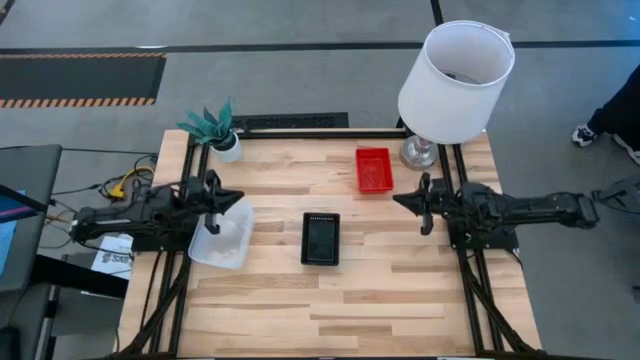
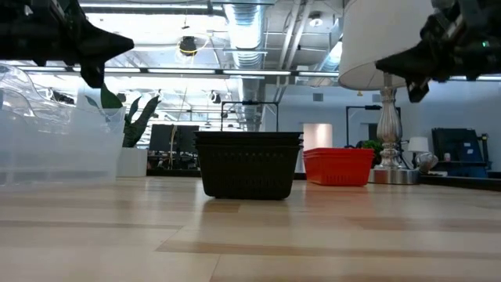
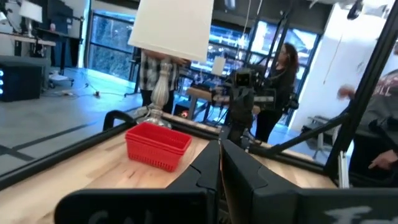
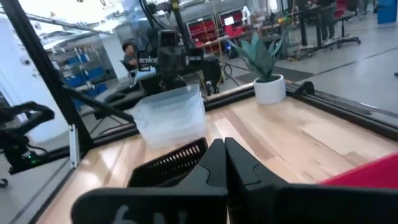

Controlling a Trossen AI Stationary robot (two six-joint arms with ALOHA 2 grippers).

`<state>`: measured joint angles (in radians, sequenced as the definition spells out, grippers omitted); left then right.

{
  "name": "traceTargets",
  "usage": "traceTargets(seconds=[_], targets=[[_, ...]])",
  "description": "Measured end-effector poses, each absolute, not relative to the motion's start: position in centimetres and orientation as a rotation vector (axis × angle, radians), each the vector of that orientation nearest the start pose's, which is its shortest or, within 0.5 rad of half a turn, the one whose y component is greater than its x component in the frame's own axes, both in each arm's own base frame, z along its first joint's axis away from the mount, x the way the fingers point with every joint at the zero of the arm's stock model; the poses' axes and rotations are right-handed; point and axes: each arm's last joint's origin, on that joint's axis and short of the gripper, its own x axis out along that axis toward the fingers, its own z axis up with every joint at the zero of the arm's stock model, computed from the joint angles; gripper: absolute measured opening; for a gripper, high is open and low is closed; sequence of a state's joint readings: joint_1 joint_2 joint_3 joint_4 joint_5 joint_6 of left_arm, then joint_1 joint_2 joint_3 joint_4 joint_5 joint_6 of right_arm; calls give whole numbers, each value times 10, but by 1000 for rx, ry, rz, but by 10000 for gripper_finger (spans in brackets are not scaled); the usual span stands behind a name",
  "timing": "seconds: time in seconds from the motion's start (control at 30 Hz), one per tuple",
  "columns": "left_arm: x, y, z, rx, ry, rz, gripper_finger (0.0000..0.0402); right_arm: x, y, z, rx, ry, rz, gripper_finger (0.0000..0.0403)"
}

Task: Stack baskets by color
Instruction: Return to Home Position

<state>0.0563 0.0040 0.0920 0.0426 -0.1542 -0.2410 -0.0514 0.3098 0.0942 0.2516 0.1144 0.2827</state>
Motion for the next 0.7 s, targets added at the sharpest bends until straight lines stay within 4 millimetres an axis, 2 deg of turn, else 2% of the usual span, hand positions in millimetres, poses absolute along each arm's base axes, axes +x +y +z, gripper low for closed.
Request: traceTargets(seconds=[0.23,0.5,0.7], targets=[[93,9,190,-237,-151,184,2,109,-9,172,290,-60,-166,3],[93,11,184,-244,-94,250,2,104,-9,163,262,28,-178,4],[93,12,177,-255,-33,289,2,106,-9,158,201,82,-167,27]])
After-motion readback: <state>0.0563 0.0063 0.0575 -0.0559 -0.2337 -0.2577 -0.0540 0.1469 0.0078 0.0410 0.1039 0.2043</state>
